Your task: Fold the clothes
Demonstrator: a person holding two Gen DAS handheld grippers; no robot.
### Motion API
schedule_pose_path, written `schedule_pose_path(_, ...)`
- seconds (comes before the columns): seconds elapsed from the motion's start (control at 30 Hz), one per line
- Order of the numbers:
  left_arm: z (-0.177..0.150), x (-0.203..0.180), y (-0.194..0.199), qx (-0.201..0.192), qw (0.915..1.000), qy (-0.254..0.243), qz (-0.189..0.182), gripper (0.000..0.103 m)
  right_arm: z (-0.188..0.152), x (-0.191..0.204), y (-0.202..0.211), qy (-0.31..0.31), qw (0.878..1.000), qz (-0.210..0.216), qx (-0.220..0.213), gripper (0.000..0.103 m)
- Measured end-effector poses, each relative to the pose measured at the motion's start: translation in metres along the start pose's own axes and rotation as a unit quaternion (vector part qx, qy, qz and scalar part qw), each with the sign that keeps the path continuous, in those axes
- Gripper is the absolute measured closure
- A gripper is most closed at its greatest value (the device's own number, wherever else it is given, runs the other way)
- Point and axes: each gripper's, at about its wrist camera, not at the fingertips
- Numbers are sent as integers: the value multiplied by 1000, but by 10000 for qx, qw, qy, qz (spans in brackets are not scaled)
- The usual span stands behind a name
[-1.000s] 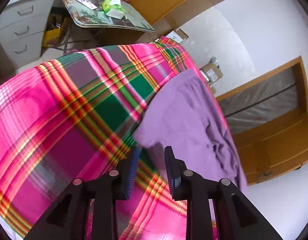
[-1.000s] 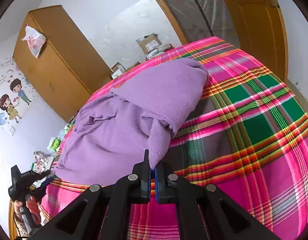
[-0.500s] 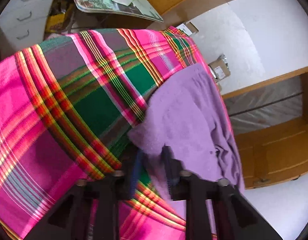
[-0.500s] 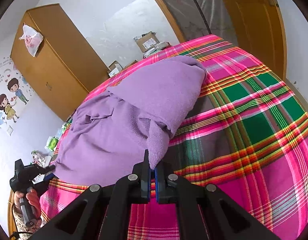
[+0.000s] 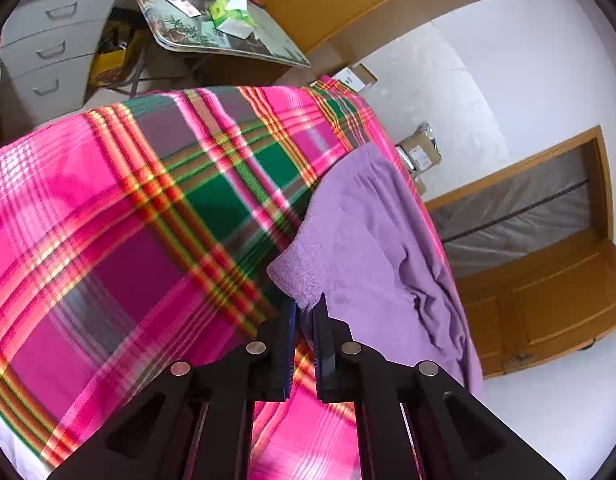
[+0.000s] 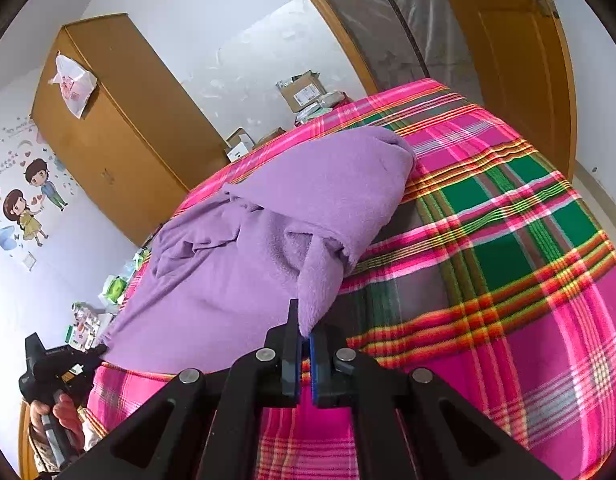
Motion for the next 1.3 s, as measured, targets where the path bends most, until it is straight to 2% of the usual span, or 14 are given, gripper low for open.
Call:
schedule_pose_path(0.17,-12,4,11,1,9998,-192,25,96,-3,-3,8,-7,10000,34,-14,101)
schedule_pose_path(0.43,-12,1,-1,-61,9984,-452,348,95,-10,-12,-17,59,9991,-152,397,98)
schedule_pose_path(0.57,-13,-4,5,-167,9970,-669,344,95,-10,-13,-20,138,9982,-197,550,96)
schedule_pose_path(0.63,-15,-9,13,-328,9953,-834,377,87,-9,-15,-15,191,9982,-209,530,94)
schedule_pose_path(0.8,-16,-14,30,-662,9916,-1013,457,87,-7,-26,7,167,9993,-160,280,90)
schedule_pose_path(0.9,-17,-20,36,-737,9897,-1157,409,87,-1,-33,11,158,9992,-354,123,86)
schedule_pose_path(0.93,-19,-27,38,-773,9879,-1300,332,83,1,-35,10,143,9991,-380,97,86)
schedule_pose_path(1.0,-26,-44,37,-788,9837,-1613,117,82,8,-41,6,71,9992,-386,116,85)
schedule_pose_path(1.17,-45,-91,21,-507,9694,-2384,-299,82,26,-54,-5,-100,9998,-128,110,64)
schedule_pose_path(1.27,-55,-117,5,-248,9602,-2745,-444,81,37,-60,-15,-246,9995,15,178,62)
schedule_pose_path(1.3,-58,-123,-1,-172,9583,-2809,-487,76,40,-64,-21,-335,9991,102,242,62)
Point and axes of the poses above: each gripper's, at about its wrist camera, not at the fingertips, and y roughly against the way its jaws point, x to its left, z to its top, and after that the axes turned 12 degrees about z, right-handed
